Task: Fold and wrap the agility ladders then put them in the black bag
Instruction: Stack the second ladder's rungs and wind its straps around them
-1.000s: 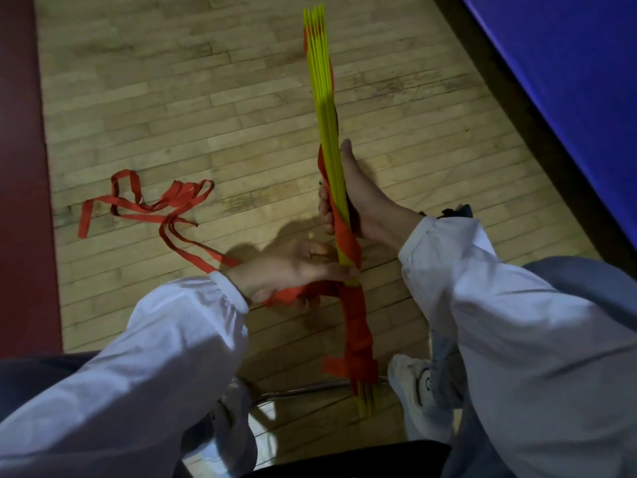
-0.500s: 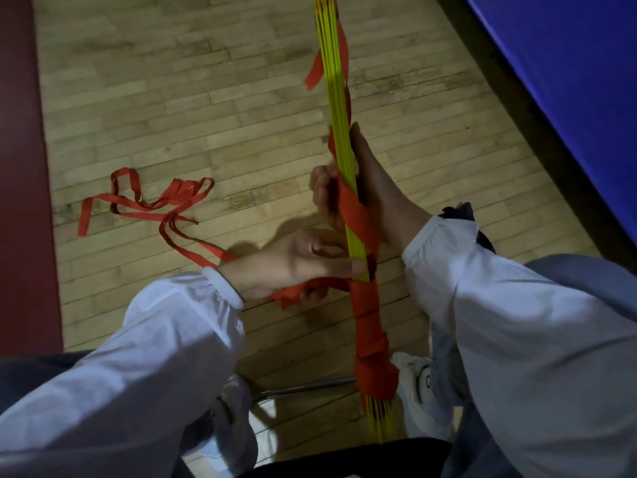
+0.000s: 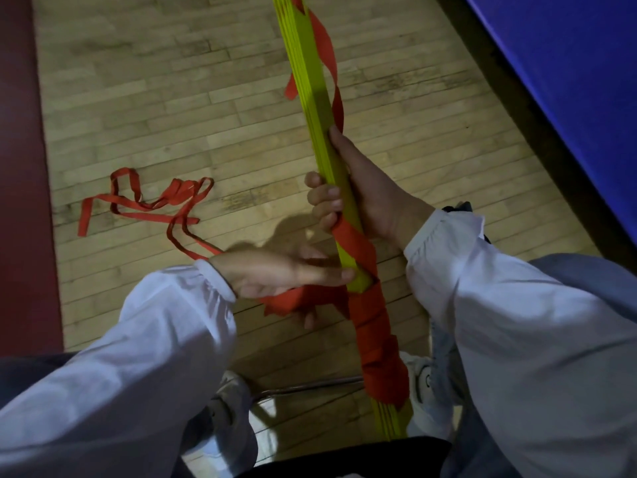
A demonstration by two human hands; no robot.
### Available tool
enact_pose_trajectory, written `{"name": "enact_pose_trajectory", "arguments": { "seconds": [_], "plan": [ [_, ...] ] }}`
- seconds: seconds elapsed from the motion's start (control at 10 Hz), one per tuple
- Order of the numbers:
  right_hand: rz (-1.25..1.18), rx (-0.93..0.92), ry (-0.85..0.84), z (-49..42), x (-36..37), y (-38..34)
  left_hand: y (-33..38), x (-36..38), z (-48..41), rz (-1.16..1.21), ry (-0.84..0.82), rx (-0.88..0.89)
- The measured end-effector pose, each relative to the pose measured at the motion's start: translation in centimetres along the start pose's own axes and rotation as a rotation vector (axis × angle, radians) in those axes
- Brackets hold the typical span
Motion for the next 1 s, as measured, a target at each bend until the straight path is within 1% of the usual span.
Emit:
{"name": "enact_pose_trajectory", "arguments": {
  "seconds": [0.1,0.2,0.3,0.4,0.5,0.6,0.7,0.8,0.9,1.0],
  "plan": [
    [0.111,-0.013,0.051,-0.1,-0.6,-0.1,0.2,0.2,0.2,-0.01,0.013,-0.025],
    [0.21,-0.042,0.105,-0.2,-1.1,-0.2,-0.9,-0.8,-0.2,-0.038,0.108,-0.113],
    [0.264,-0.049,0.141,-0.4,-1.3,0.0,-1.9,-1.7,-0.7,-0.058,0.165,-0.17],
    [0.288,-0.058,0.192,-0.8,-1.8,0.3,-0.7,-0.5,-0.4,0.007,0.088,-0.106],
    [0.302,-0.069,0.218,-0.9,-2.2,0.4,0.2,0.4,0.2,0.05,0.094,-0.033],
    [0.31,-0.093,0.247,-1.0,-2.7,0.5,0.8,1.1,0.5,0.024,0.136,0.055],
    [0.332,-0.112,0.251,-1.1,-2.7,0.5,0.7,1.1,0.6,-0.007,0.142,0.07],
    [0.327,-0.118,0.207,-1.1,-2.4,0.3,0.7,0.9,0.6,-0.017,0.118,0.075],
    [0.284,-0.17,0.142,-0.9,-1.8,-0.4,1.1,0.9,1.1,0.011,0.038,0.099],
    [0.097,-0.172,0.111,-0.8,-1.2,-0.3,1.4,1.2,1.4,0.041,-0.028,0.144]
  ]
}}
Point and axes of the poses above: each hand's wrist, its own z-axis away from the middle knuckle, its own x-axis out of the palm, y = z × x, the point moved 5 cm from there along -z, towards the middle knuckle, and after that the axes turned 13 degrees about -x, right-handed, at the moved point
